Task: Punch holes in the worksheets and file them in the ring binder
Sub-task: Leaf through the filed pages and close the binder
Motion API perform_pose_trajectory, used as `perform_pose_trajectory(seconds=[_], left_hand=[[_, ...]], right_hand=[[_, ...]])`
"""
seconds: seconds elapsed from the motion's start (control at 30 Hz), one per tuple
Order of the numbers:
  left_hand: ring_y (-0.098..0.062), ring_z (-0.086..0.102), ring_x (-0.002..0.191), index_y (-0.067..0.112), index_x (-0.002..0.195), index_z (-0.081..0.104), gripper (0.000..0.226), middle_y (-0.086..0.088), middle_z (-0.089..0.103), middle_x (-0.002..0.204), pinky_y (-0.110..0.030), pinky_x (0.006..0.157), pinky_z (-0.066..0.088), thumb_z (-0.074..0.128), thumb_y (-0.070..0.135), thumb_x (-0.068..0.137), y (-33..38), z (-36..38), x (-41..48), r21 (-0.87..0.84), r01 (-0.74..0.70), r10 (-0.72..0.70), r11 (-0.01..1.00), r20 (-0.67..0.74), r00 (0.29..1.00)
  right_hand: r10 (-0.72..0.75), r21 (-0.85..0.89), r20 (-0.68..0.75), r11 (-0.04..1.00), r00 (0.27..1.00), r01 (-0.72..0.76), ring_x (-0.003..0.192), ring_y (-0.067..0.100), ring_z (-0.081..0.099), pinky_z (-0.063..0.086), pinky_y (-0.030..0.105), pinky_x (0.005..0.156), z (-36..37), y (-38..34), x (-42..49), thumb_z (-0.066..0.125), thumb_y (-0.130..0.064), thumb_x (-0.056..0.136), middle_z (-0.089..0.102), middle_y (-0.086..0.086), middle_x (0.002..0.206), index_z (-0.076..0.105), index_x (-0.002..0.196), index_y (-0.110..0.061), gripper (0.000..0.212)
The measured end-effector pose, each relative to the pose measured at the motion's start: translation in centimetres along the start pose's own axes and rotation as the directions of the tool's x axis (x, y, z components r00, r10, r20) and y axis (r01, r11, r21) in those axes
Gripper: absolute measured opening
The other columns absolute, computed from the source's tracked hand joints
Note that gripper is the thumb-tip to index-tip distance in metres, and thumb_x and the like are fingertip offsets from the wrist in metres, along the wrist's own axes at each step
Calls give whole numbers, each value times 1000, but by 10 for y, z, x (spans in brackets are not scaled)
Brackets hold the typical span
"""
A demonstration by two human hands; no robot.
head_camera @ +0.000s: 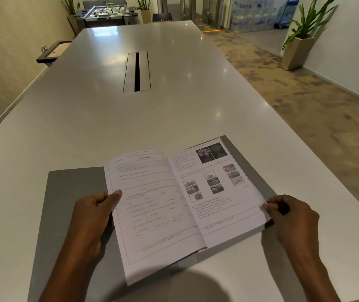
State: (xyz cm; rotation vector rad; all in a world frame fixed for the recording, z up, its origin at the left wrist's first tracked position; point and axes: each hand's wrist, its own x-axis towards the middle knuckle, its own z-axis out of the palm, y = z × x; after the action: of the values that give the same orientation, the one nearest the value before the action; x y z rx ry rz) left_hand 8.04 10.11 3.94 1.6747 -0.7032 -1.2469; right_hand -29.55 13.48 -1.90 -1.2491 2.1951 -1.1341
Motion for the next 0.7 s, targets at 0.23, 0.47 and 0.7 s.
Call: perform_pose_trajectory(seconds=[0.23,0.47,0.7], left_hand=[[-39,80,90,5,108,73,17,-13,82,98,-61,92,60,65,18,100,-2,0,2,1,-2,2,1000,5,1000],[-38,80,90,7,108,74,17,-13,82,98,-61,91,60,65,20,100,-3,0,2,15,-19,19,1000,8,1000],[-39,79,96,14,112,74,16,-13,81,104,-64,93,58,64,20,102,-5,0,0,15,-56,56,998,9,998]], right_hand=[[-6,-66,-34,998,999,4,68,23,71,58,34,68,2,2,-2,73,-9,94,74,2,78,74,89,-14,8],[-137,-179,-160,978,978,107,75,22,64,47,29,70,3,-27,-23,73,-14,93,67,0,86,73,97,-13,4],[-317,-59,-1,947,948,317,69,-2,64,53,19,63,24,-110,-70,72,-32,93,70,-21,82,71,93,-31,1]])
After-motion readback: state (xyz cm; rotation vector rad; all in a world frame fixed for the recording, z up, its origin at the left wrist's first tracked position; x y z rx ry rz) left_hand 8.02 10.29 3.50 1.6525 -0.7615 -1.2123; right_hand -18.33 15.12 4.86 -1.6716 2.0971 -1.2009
